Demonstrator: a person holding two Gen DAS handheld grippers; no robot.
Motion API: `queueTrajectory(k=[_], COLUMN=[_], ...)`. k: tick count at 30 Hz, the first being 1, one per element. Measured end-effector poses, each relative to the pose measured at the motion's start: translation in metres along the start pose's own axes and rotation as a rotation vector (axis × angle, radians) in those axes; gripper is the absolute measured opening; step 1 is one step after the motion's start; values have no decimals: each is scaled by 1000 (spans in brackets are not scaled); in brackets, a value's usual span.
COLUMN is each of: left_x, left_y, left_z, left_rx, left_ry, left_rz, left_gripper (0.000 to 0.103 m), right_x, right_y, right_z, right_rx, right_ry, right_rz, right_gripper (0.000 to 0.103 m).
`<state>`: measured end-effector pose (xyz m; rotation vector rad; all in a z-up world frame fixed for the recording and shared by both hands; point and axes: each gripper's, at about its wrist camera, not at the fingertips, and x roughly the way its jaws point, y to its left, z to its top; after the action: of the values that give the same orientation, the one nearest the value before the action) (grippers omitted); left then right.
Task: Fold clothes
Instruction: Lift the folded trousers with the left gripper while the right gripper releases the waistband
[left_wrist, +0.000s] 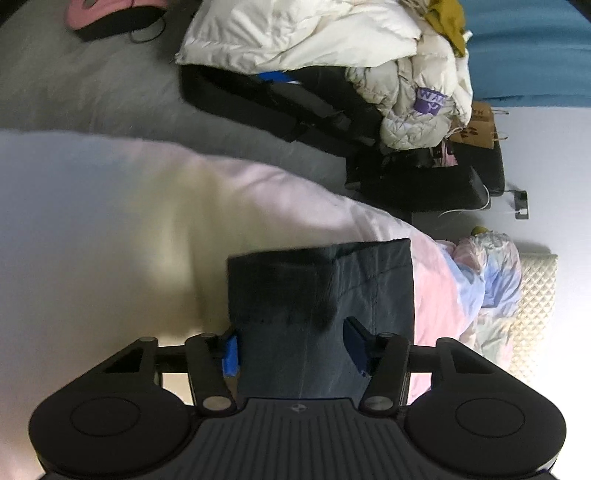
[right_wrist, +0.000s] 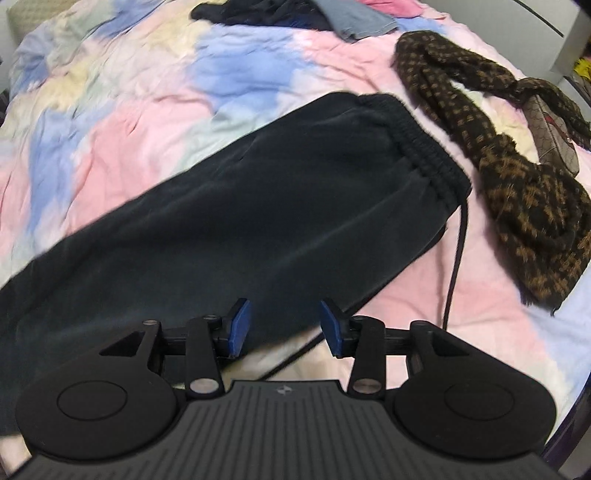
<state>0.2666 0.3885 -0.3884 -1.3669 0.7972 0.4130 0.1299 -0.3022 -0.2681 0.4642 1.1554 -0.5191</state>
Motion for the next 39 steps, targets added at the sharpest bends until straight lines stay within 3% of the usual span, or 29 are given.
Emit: queueTrajectory(k=[5,12,17,24,29,34,39], left_x=[-12,-48,-70,-88,-96,-102,-105], left_y=[-25,-97,-156,-220,-257,-275,-270], left_z=[-8,-34,-78,-165,-246,-333,-424], left_rx=[130,432,669,859,952,1013,1040], left_ry=[-16,-43,-60,-92,-143,-200,-236], left_rz=[-18,-125,-208,-285,-283,-281,-345], left_gripper=[16,10,10,10,10,10,10], right_x=[-16,-32,-31,-24,-8,8,27], right_y=[11,5,-6,-31,-57,-84,-116], right_z=[-20,-42,-51,-53,-45,-26,-15], right_rx=[-38,-29,-4,-3,-23,-106,-179], right_ry=[-7,-32,-38,-39,-25,-9,2], right_rz=[24,54,85,148,205,261,293], right_gripper=[49,52,52,52,52,52,52])
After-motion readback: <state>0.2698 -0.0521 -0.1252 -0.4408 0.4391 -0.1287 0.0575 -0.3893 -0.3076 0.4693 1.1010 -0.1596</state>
